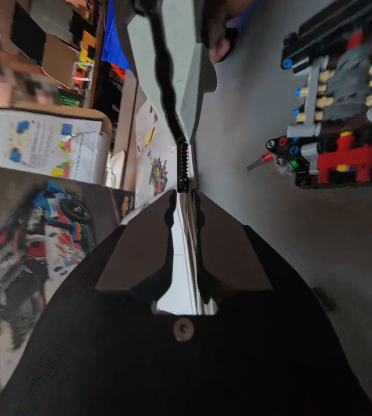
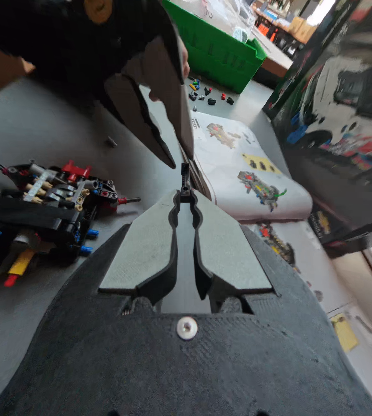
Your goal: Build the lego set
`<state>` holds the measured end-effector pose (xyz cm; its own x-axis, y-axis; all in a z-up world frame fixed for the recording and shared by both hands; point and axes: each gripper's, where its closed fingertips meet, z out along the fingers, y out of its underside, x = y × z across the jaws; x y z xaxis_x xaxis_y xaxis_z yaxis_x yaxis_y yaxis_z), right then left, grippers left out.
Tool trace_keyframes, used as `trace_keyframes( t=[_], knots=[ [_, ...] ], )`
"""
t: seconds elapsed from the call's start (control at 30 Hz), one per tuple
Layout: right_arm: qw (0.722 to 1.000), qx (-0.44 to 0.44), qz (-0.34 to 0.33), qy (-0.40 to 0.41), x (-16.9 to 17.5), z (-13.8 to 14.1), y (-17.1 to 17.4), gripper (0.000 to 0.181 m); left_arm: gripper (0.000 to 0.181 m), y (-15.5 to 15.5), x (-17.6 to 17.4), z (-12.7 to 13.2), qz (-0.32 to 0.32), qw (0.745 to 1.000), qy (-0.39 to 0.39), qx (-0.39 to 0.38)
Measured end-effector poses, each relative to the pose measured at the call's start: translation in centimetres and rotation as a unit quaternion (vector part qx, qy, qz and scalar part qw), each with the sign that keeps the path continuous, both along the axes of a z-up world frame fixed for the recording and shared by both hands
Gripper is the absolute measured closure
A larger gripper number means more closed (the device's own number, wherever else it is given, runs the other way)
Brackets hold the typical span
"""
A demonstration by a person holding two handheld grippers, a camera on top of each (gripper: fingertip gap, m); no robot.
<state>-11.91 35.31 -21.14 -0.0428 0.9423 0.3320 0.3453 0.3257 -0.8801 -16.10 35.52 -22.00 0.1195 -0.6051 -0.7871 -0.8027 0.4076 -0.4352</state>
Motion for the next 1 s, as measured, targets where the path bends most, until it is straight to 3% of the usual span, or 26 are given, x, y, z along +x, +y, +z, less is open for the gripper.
trace_keyframes(
  t=[0.03, 0.1, 0.2, 0.33, 0.53, 0.67, 0.8, 1.0],
  knots=[
    [0.998, 0.058, 0.001, 0.001, -0.1, 0.2, -0.1, 0.176, 0.166, -0.2, -0.4, 0.4, 0.010, 0.998, -0.034, -0.053],
    [0.988, 0.152, 0.001, -0.004, -0.4, 0.4, -0.2, 0.176, 0.154, -0.8, -0.6, 1.3, 0.010, 0.981, -0.112, -0.161],
    [0.974, 0.226, 0.007, -0.002, -0.9, 0.8, -1.1, 0.176, 0.153, -1.6, -0.3, 2.0, -0.009, 0.941, -0.178, -0.288],
    [0.954, 0.299, 0.004, 0.016, -0.8, 1.8, -2.0, 0.176, 0.154, -2.0, -0.7, 0.9, -0.008, 0.895, -0.180, -0.407],
    [0.942, 0.336, 0.008, 0.018, -1.0, 1.9, -2.8, 0.176, 0.159, -3.4, 0.4, 2.2, -0.047, 0.820, -0.238, -0.518],
    [0.942, 0.334, 0.016, 0.030, -0.9, 2.2, -3.4, 0.176, 0.175, -3.8, 1.1, 2.0, -0.047, 0.813, -0.243, -0.527],
    [0.944, 0.326, -0.005, 0.041, -0.8, 2.5, -3.1, 0.174, 0.176, -3.9, 1.3, 2.2, -0.026, 0.809, -0.257, -0.529],
    [0.985, 0.160, -0.012, 0.056, 0.5, 2.5, -1.5, 0.166, 0.175, -4.4, -2.6, 1.7, 0.089, 0.839, -0.270, -0.464]
  ],
)
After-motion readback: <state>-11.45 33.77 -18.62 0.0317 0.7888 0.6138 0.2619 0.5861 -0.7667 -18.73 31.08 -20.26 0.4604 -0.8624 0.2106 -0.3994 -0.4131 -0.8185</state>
